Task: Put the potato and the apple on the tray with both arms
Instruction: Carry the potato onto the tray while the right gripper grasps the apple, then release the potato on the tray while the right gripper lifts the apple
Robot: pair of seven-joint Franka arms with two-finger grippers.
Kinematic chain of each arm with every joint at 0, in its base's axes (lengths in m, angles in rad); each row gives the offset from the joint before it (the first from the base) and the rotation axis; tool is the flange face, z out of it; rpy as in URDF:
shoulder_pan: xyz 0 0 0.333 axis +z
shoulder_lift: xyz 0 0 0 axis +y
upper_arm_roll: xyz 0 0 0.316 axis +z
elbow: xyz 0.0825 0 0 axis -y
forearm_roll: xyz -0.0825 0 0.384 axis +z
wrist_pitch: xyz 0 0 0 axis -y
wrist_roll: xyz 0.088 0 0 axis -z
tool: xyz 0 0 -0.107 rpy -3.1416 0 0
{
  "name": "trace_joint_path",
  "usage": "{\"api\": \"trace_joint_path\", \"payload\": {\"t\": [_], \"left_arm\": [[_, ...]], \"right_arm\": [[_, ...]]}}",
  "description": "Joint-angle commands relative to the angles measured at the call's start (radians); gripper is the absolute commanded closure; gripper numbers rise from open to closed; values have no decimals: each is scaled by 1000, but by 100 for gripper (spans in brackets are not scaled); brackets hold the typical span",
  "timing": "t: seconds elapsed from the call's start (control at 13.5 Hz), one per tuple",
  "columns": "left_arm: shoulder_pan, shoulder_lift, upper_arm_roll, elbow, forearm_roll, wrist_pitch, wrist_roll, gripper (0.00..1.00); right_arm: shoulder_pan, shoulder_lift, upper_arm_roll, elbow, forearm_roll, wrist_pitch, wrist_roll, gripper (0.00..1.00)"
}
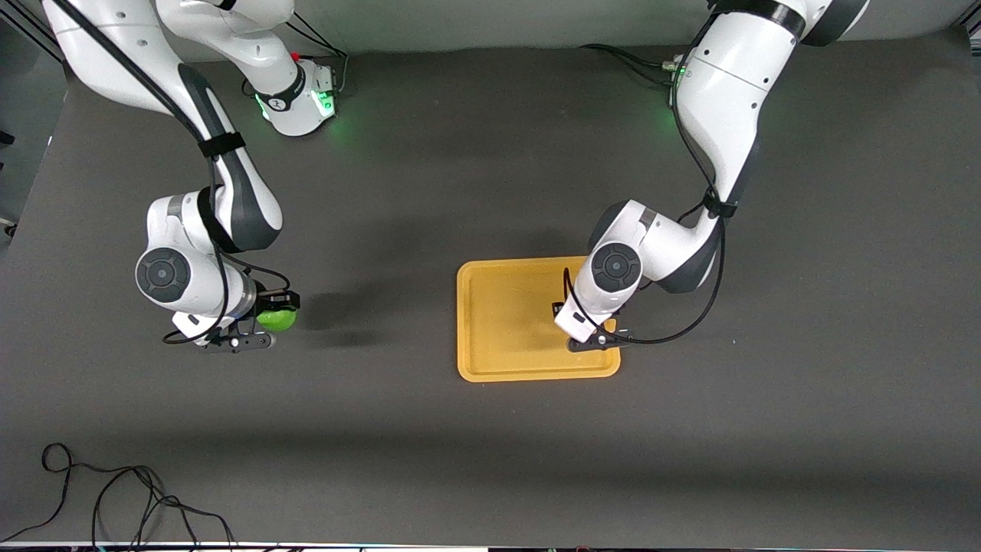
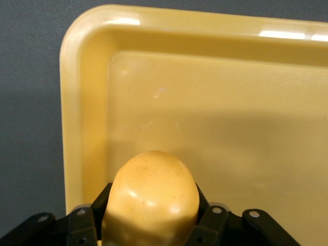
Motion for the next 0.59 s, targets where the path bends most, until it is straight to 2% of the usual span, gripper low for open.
{"api": "trace_joint_path", "payload": {"t": [0.0,0.3,0.44,0.52], "left_arm": [[-20,15,19,17,11,3,-28,0],[-15,5,20,19,13,-13,-26,0],[-11,-41,20,20,17,-40,-26,0],[-7,-72,20,38,19,-100,-23,0]], "right_arm": [[58,11,-2,97,-1,-89,71,57],[123,28,4,167,148,-95,75,58],[141,34,4,196,206,-95,94,58],[146,37,4,210,219,-95,111,58]]}}
